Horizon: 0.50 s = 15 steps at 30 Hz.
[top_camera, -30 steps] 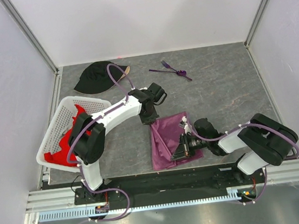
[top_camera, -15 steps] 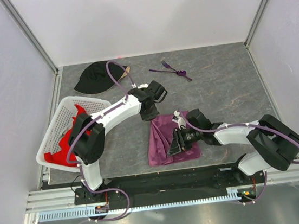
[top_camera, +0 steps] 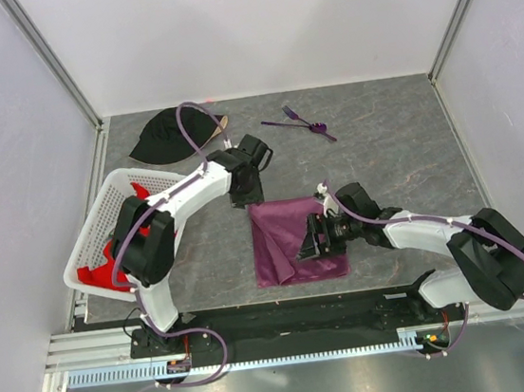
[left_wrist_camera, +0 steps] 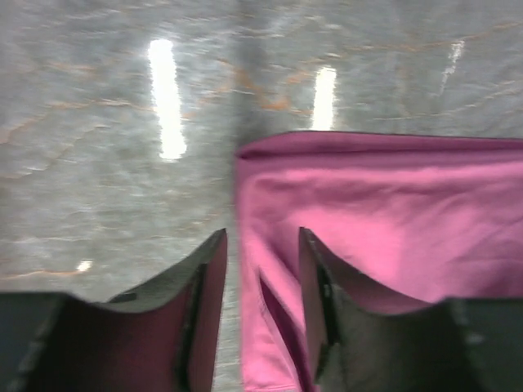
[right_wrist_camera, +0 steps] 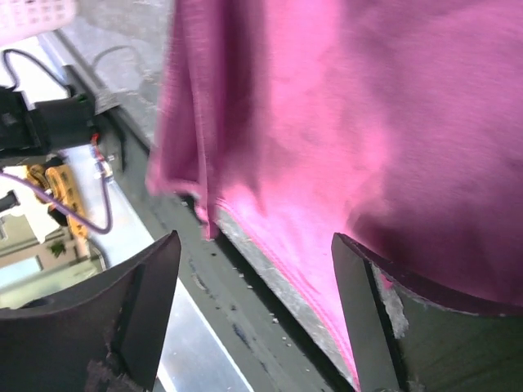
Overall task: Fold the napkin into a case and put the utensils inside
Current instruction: Smooth out the upper triangle-folded napkin at the center of the board.
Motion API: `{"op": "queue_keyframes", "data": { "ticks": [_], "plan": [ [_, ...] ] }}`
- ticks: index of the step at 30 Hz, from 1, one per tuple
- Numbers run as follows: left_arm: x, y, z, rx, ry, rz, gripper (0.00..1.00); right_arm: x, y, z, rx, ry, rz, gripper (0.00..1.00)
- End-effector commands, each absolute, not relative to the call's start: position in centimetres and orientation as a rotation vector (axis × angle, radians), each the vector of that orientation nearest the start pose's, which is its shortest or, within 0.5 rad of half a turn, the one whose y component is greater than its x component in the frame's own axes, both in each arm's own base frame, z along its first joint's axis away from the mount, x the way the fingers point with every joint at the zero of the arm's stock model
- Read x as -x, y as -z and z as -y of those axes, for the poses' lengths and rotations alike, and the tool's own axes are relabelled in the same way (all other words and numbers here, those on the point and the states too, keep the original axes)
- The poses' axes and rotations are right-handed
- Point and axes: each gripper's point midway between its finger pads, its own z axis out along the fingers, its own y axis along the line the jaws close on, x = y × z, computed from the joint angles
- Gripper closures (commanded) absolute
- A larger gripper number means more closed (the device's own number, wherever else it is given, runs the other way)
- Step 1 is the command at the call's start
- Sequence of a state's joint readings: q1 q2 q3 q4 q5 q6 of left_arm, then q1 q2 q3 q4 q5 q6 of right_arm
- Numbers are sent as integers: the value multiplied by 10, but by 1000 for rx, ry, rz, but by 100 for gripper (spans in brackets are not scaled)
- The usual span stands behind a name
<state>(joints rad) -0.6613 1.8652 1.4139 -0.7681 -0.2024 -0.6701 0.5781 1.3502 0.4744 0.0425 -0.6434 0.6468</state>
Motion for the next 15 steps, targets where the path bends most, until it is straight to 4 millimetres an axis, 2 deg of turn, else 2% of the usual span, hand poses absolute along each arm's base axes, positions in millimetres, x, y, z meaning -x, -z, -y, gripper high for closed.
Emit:
{"op": "queue_keyframes", "data": {
  "ticks": [1,4,7,8,10,11,13,14,15],
  "plan": [
    [-329,-116,225,-70,142,-2632,51,-177,-46,-249,214,-1170,-2612,22],
    [-324,-136,229,-125,218,-2602,50,-183,-41,-245,180,-1120,-2615,28],
    [-312,-147,237,-172,328,-2599,52,-184,-34,-238,151,-1057,-2647,36],
    [-307,-144,238,-184,351,-2609,52,-187,-29,-232,130,-1002,-2653,40],
    [-301,-152,244,-195,435,-2577,55,-189,-23,-223,111,-932,-2671,41],
    [-289,-146,250,-209,512,-2608,55,-194,-19,-215,88,-858,-2668,41],
    [-283,-151,261,-222,625,-2582,57,-197,-13,-203,67,-759,-2685,41],
    [-269,-150,267,-227,724,-2593,57,-200,-11,-199,53,-725,-2687,41],
    [-266,-151,274,-232,792,-2578,57,-204,-5,-193,36,-665,-2698,42]
  ]
}}
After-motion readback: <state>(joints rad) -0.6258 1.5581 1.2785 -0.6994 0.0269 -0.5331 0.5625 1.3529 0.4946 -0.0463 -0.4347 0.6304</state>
